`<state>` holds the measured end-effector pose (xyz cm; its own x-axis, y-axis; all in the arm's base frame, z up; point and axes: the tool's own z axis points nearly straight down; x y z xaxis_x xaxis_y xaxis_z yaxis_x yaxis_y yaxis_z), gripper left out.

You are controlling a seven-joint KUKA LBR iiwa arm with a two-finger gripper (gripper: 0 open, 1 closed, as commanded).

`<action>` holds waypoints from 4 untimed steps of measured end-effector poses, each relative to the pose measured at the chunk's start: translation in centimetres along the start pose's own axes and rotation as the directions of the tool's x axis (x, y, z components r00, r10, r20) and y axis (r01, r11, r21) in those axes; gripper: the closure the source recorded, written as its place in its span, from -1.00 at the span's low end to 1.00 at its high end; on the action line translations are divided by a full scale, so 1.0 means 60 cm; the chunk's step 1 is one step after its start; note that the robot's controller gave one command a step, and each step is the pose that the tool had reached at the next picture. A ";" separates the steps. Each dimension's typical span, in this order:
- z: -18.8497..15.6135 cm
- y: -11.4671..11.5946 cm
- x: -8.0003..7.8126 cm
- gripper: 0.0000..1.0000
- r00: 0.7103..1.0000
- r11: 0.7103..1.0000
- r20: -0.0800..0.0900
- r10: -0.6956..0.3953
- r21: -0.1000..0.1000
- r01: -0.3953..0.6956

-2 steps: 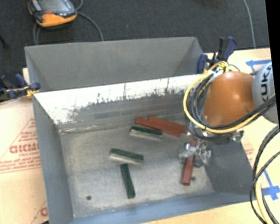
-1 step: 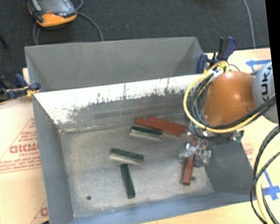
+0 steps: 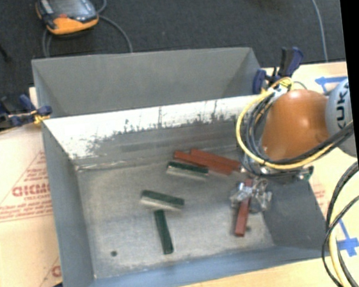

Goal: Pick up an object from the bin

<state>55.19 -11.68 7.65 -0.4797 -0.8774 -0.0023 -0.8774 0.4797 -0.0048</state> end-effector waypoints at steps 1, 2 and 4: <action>-0.009 0.000 0.000 1.00 1.000 1.000 -0.001 0.001 -0.002 -0.001; -0.026 0.003 0.000 1.00 1.000 1.000 -0.003 0.002 -0.008 -0.002; -0.090 0.001 0.000 1.00 1.000 1.000 -0.001 0.003 -0.004 -0.003</action>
Offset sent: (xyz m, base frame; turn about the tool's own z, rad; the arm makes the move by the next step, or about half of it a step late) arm 0.0001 0.0001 0.1186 0.0000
